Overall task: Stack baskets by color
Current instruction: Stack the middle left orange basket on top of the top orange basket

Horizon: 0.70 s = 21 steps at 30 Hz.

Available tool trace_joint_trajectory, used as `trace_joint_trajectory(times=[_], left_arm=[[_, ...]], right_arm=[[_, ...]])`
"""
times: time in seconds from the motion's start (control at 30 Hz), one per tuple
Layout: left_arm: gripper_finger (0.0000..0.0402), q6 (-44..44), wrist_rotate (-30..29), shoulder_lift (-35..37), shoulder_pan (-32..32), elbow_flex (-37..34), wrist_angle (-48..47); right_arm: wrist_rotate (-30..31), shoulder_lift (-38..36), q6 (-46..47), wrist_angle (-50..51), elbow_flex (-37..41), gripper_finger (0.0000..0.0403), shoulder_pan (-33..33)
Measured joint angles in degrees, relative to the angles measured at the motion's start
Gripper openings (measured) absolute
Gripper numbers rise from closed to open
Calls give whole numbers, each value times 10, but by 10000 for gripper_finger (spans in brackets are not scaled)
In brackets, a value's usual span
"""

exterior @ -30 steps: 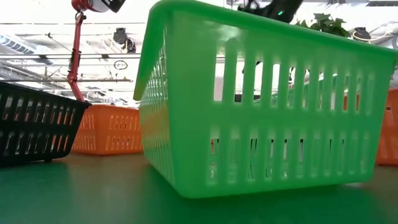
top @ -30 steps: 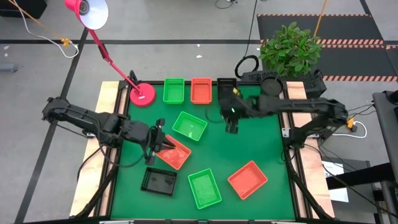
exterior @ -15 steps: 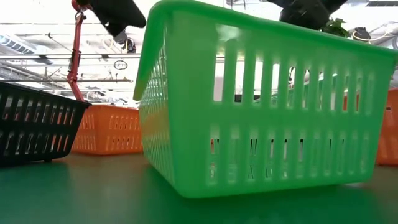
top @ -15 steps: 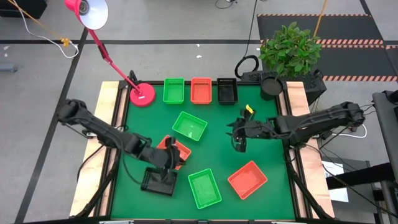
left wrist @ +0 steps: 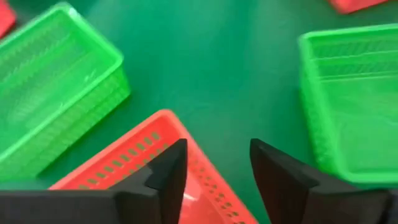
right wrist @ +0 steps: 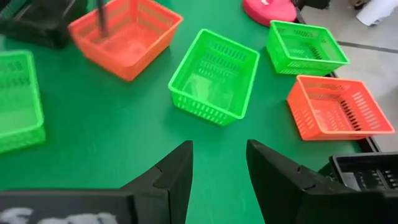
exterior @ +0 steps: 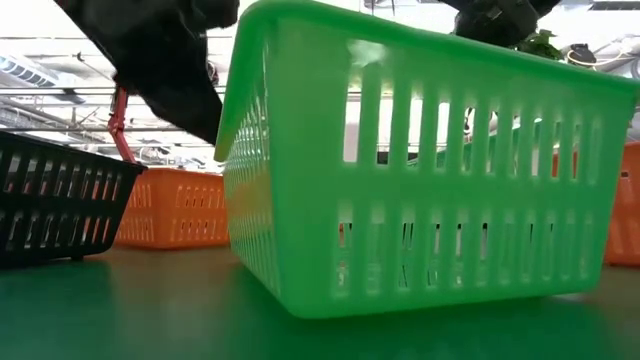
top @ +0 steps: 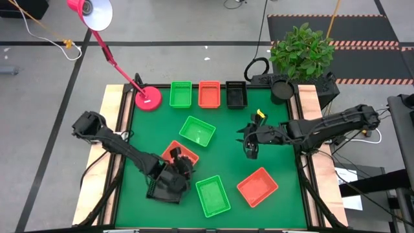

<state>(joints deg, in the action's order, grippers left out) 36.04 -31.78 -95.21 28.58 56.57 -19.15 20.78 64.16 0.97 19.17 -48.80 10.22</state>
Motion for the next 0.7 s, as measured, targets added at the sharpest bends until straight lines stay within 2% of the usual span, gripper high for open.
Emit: trace_joint_trajectory(times=[0.13, 0.3, 0.5, 0.7], left_arm=[[201, 40, 2, -6, -5, -1, -21], [186, 66, 9, -20, -4, 0, -41], [132, 70, 37, -28, -7, 0, -50], [42, 95, 48, -28, -10, 0, -86]], right_arm=[[0, 0, -2, 15, 0, 144, 8], [0, 0, -1, 31, 0, 144, 8], [1, 0, -1, 32, 0, 144, 8], [1, 0, -1, 30, 0, 144, 8]])
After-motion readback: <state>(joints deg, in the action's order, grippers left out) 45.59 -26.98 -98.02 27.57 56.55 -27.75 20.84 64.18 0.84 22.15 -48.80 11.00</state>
